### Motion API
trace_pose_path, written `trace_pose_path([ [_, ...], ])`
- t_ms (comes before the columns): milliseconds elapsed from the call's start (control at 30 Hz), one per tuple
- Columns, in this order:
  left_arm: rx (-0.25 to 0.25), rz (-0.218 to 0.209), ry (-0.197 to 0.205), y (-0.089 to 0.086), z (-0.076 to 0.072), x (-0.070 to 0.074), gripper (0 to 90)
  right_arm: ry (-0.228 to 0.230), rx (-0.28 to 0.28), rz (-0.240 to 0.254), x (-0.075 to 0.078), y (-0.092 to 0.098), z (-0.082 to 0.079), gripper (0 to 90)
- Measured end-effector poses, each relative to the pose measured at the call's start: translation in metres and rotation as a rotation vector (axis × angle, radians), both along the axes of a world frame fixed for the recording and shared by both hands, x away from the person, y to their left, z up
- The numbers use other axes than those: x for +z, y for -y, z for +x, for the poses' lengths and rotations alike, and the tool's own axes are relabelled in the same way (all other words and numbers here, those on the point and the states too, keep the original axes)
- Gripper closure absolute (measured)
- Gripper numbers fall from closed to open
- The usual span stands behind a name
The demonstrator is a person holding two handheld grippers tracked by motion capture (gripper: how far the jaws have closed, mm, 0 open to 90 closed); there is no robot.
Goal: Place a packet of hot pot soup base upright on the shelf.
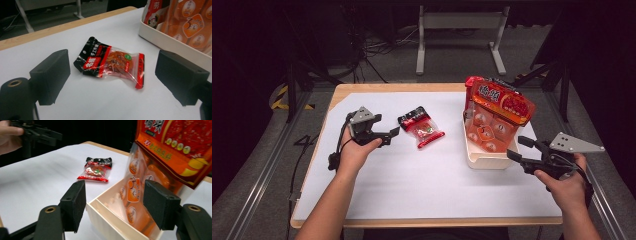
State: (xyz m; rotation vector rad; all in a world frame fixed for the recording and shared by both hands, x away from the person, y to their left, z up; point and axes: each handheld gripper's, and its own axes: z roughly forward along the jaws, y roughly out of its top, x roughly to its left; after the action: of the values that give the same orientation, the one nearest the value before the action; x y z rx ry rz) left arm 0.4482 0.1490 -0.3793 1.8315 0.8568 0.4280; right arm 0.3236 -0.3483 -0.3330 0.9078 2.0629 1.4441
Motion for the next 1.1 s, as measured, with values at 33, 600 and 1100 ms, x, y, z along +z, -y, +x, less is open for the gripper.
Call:
trace_pose_path([
  [33, 0.0, 0.0, 0.0, 0.0, 0.0, 0.0, 15.6, 0.003, 0.006, -0.004, 0.0, -0.003, 0.0, 35.8],
  [600, 0.052, -0.005, -0.045, 0.017, 0.042, -0.024, 28.4, 0.0, 0.063, -0.015, -0.005, -0.018, 0.005, 35.8],
  [1100, 0.094, 0.012, -0.061, 0.018, 0.071, -0.026, 42.2, -0.008, 0.097, -0.012, -0.01, -0.021, 0.006, 35.8],
])
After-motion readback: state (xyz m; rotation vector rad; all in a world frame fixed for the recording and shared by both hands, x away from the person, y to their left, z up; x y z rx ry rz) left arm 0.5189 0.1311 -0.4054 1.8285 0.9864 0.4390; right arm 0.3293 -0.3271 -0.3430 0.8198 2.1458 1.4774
